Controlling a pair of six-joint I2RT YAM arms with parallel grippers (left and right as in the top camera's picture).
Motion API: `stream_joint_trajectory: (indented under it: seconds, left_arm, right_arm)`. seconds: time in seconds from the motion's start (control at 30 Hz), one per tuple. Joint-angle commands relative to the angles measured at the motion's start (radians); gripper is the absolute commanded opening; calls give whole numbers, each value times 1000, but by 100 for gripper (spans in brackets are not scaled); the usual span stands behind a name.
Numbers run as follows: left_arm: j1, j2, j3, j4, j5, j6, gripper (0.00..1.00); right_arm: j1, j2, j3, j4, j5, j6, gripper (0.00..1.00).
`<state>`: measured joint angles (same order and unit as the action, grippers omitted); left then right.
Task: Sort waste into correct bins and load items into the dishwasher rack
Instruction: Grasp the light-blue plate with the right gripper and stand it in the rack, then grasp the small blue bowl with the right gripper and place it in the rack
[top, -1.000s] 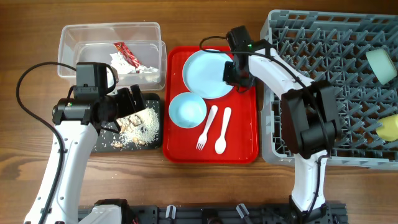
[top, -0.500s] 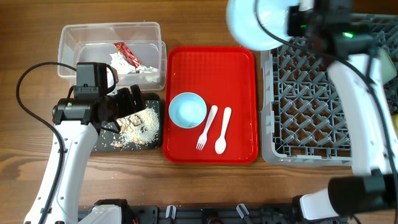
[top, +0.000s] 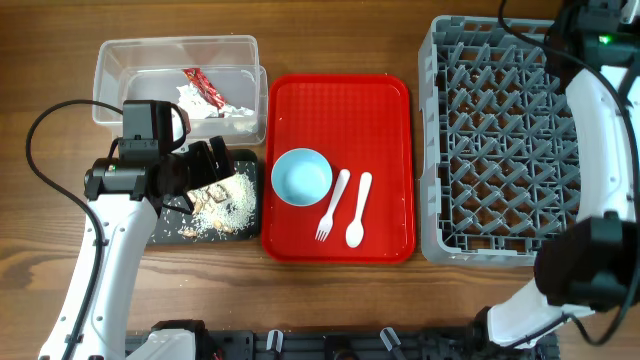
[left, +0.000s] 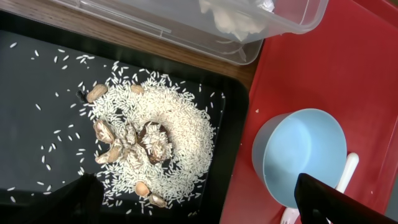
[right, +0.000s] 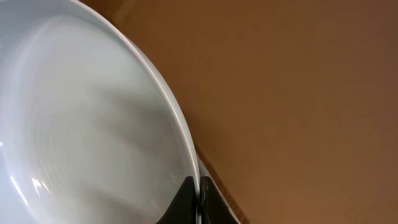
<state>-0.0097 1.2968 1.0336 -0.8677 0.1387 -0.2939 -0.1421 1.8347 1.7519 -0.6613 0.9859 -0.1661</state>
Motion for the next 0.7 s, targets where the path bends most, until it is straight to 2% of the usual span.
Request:
stream_joint_trajectory:
  seconds: [0.0,0.13,0.27,0.3,0.33,0.37,0.4,0.47,0.53,0.6,0.67]
  left_arm:
    - [5,-6,1,3,-10,-9,99]
    - [5,-6,1,3,-9,-9,99]
    - [5,-6,1,3,-9,-9,99]
    - [5,-6,1,3,-9,-10,99]
    - [5,-6,1,3,-9,-10,99]
    - [5,-6,1,2,-9,-9,99]
    - [5,-6,1,3,-9,-9,99]
    - [5,-6,1,2,-9,-10,99]
    - [5,-6,1,-5,-9,-9,100]
    - [5,-6,1,-5,-9,-9,100]
    - [5,-6,1,-5,-10,-10,100]
  right_arm:
    - [-21,68,0,14,53,47,4]
    - [-29,142,0,21,44,65,4]
    - [-28,174,-6,-11,-184,64,6]
    - [-28,174,-6,-21,-235,64,16]
    - [-26,174,-6,-35,-256,64,35]
    - [-24,170,-6,-51,-255,64,49]
    - [-23,157,-5,-73,-255,64,55]
    - [-23,113,-5,-100,-256,89,61]
    - [-14,4,-5,-130,-369,95,72]
    - [8,-87,-5,-160,-621,95,75]
    - [41,-148,-5,-202,-1028,158,75]
